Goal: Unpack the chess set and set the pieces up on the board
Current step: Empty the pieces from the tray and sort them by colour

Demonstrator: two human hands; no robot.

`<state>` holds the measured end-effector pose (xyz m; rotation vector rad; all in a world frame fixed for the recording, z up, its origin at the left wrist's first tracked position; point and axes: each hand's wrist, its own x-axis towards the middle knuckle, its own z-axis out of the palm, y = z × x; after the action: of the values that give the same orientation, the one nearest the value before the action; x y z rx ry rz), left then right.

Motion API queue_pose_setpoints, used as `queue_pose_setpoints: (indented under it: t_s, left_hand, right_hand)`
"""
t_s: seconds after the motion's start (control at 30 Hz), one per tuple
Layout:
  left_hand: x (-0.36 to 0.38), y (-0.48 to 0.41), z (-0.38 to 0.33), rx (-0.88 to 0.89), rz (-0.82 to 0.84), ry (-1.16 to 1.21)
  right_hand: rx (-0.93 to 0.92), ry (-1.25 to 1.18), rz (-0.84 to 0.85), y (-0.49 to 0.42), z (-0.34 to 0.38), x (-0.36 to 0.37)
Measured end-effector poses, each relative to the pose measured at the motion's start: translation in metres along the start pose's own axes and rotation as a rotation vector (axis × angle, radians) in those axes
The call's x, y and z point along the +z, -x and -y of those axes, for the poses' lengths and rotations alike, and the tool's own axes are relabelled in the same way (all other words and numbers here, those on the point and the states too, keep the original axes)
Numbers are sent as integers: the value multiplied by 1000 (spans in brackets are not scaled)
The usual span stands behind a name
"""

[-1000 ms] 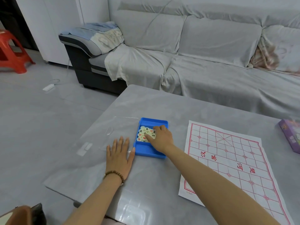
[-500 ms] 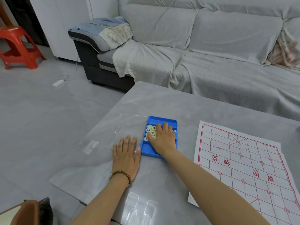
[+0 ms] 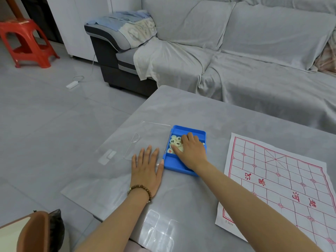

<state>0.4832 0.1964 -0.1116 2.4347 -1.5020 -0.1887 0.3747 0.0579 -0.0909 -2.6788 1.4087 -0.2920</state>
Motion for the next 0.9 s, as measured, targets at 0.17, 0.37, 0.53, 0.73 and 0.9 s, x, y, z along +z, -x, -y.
queue_pose_setpoints:
  t_s: [0.17,0.37,0.53,0.73,0.9]
  left_hand:
    - [-2,1,-1,-2,3,2]
    - [0,0,1,-2,-3,15]
    - [1,-1,1,-2,3,7]
    - [0,-1,1,-2,5,1]
    - [1,0,0,1,5,-15]
  right_hand:
    - [48,-27,13,1,5,2]
    - [41,-125,3,1,5,3]
    - [66,-136,-36,2,7,1]
    - [116,-233,-26,1,7,-5]
    - [164,-464,-77,-1,8,-14]
